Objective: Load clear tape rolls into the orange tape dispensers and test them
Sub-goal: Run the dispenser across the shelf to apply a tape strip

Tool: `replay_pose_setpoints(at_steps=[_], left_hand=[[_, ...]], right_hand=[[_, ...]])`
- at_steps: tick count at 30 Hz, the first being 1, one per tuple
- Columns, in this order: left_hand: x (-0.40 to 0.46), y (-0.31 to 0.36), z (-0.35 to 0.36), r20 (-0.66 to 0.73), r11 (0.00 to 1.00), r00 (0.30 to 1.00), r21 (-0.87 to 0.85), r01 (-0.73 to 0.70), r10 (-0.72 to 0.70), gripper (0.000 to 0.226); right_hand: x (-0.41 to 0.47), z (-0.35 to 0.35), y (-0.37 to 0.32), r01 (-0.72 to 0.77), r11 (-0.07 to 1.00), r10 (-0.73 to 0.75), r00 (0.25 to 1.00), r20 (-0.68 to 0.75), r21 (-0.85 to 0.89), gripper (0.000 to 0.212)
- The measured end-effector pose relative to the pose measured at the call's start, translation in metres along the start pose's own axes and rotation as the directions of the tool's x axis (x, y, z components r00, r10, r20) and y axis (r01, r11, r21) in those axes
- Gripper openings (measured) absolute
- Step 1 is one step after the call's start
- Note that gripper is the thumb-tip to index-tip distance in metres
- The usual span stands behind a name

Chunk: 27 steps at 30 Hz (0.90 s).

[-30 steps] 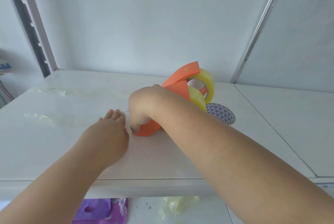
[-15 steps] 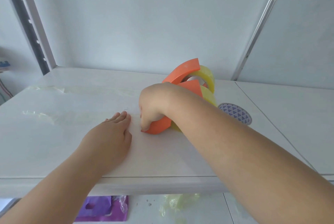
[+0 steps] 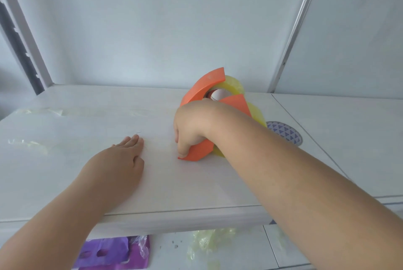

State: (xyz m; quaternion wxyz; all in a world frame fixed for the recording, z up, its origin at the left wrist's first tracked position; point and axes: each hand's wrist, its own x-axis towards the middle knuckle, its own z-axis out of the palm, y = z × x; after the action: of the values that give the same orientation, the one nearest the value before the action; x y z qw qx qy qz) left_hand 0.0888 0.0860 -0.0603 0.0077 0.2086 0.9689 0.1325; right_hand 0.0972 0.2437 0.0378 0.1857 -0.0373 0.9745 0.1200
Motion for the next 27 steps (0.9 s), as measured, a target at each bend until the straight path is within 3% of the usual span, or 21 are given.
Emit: replay_pose_setpoints(at_steps=[5,11,15,19,22,27], left_hand=[[-0.001,0.004,-0.001,0.016,0.999,1.000,0.021,0.025,-0.025,0.054],[0.001,0.005,-0.001,0.033,0.998,0.999,0.041,0.040,-0.042,0.054],[0.000,0.010,-0.003,0.051,0.993,0.995,0.085,0.081,-0.086,0.052],[0.004,0.031,-0.006,-0.049,0.976,0.986,0.143,0.164,-0.159,0.033],[0.011,0.049,0.003,-0.042,0.988,0.996,0.136,0.078,-0.073,0.043],[0.018,0.063,0.022,0.119,0.974,0.989,0.202,-0.106,0.083,0.055]], right_hand=[[-0.006,0.000,0.007,0.016,0.999,-0.014,0.999,-0.039,0.046,0.046],[-0.004,0.006,0.009,0.011,0.999,-0.008,0.998,0.056,-0.045,0.029],[-0.013,0.015,0.033,-0.069,0.996,0.066,0.996,0.062,0.056,0.037],[-0.015,0.020,0.038,-0.025,0.995,0.025,1.000,0.010,0.093,0.037],[-0.013,0.020,0.038,-0.016,0.997,0.017,1.000,-0.009,0.076,0.027],[-0.012,0.022,0.037,-0.007,1.000,0.008,0.999,-0.039,0.013,0.031]])
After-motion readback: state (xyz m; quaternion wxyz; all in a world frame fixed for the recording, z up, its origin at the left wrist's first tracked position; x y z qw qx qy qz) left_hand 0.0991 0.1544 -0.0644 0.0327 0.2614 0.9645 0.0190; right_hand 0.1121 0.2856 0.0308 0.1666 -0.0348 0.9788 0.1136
